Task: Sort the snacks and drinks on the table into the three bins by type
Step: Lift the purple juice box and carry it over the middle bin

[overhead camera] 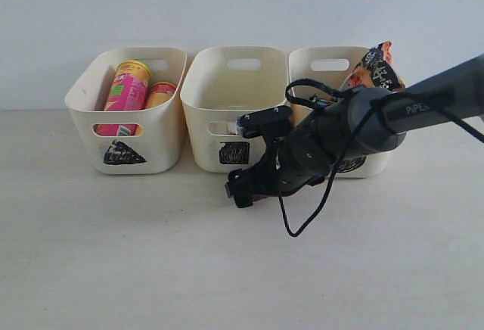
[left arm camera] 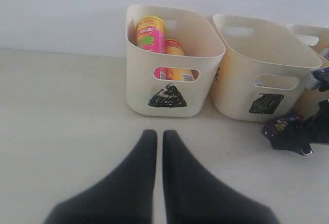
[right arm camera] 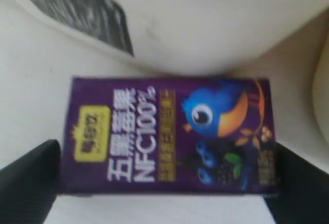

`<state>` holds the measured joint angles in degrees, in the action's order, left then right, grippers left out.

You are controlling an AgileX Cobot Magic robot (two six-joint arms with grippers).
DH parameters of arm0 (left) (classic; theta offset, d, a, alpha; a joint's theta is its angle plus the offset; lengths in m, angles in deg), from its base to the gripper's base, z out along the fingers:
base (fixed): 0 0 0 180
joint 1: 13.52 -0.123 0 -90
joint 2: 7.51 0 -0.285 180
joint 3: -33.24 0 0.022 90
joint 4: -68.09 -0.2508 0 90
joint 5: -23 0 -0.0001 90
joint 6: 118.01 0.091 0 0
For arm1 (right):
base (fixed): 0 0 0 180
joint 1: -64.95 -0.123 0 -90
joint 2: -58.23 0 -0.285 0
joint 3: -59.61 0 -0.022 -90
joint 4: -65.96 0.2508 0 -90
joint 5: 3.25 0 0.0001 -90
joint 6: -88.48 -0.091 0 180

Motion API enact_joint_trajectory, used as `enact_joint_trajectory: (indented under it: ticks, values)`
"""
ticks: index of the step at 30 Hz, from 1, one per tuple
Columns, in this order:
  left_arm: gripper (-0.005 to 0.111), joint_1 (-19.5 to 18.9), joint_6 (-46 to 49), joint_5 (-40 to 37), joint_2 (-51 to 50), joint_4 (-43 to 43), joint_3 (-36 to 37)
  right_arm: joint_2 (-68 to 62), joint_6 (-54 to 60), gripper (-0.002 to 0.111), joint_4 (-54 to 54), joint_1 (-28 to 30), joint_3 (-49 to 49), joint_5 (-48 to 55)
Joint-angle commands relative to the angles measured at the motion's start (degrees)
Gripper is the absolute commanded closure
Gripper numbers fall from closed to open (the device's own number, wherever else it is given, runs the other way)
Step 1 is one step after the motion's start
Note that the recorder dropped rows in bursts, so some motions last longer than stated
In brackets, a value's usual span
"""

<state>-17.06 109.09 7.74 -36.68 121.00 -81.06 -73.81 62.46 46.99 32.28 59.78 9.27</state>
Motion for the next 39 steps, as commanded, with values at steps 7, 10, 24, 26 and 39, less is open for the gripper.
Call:
enact_joint_trajectory:
  ticks: [7, 10, 24, 26, 39]
  values:
    - [0.102, 0.2, 0.2, 0.1, 0.4, 0.1, 0.1, 1.8, -0.1, 0.108, 0.6, 0.2, -0.1, 7.1]
    - [0.102, 0.2, 0.2, 0.1, 0.4, 0.1, 0.1, 3.9, -0.1, 0.107, 0.7, 0.2, -0.1, 9.8]
    - [0.102, 0.2, 0.0, 0.1, 0.4, 0.8, 0.1, 32.5, 13.4, 0.107, 12.9, 0.0, -12.1, 6.4]
    - [0.102, 0.2, 0.0, 0.1, 0.4, 0.8, 0.1, 34.7, 13.4, 0.107, 12.9, 0.1, -12.1, 1.1]
    - [0.102, 0.2, 0.0, 0.2, 0.4, 0.8, 0.1, 20.3, 17.0, 0.107, 12.2, 1.2, 6.6, -3.0]
